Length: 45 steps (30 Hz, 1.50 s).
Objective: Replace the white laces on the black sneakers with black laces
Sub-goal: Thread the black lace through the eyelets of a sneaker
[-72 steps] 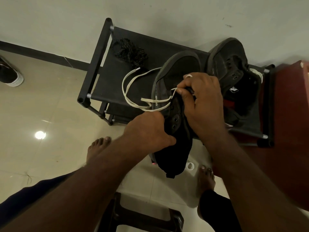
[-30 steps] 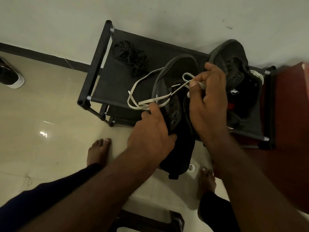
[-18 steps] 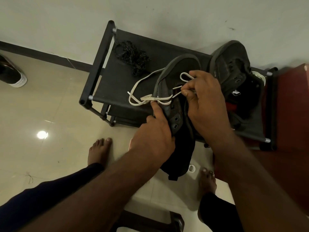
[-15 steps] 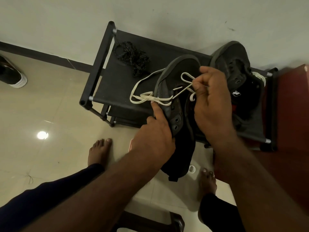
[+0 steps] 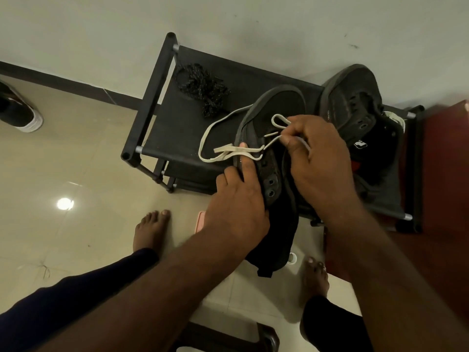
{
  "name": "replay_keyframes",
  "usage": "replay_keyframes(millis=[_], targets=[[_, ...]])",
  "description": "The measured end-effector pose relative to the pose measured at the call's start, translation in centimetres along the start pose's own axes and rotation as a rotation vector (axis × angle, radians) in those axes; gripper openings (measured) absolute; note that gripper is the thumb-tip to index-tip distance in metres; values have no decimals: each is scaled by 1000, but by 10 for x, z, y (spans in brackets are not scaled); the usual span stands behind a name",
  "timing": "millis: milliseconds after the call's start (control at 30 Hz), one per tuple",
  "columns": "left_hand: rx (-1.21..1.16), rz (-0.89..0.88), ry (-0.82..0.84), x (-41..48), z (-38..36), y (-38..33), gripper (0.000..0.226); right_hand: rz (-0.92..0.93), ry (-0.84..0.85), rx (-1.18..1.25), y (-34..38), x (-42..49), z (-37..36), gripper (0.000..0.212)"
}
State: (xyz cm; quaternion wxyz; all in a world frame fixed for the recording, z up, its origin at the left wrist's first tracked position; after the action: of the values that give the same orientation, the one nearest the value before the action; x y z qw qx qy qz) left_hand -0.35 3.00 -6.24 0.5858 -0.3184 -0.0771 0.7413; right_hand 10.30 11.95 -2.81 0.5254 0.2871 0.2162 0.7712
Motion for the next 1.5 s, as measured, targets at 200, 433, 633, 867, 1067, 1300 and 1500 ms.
replay_keyframes(millis=[200,433,633,867,1067,1300,1500], targets=[[16,-96,-90,2,0,0,104,-114,-130,194,0,-2,8,7],[-52,-208,-156,1,-3,-6,87,71,119,-26,3,0,0,36],[-60,-220,-145,2,-4,-6,84,10,33,-84,-1,3,-2,7],[-59,-259,-176,1,-3,-6,79,-24,177,-75,5,1,-3,19],[-62,-246,-187,2,-6,-4,74,-46,102,-105,5,0,-6,2],[24,-141,-81,3,-4,-3,87,-440,-339,578,0,-4,16,7],[1,-127,-78,1,-1,-3,91,-790,-458,1287,2,-1,23,13]])
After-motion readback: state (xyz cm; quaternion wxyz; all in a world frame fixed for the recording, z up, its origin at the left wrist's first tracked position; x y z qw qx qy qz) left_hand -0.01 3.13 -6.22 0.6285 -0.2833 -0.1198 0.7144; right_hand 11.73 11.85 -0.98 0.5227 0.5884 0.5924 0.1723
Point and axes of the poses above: each hand's wrist, its own x-axis towards the middle knuckle, its own z-axis out of the back of the hand, y = z × x, the point moved 5 cm from there along x, towards the middle knuckle, and after that the axes turned 3 degrees about -y, right-handed, at the moved point
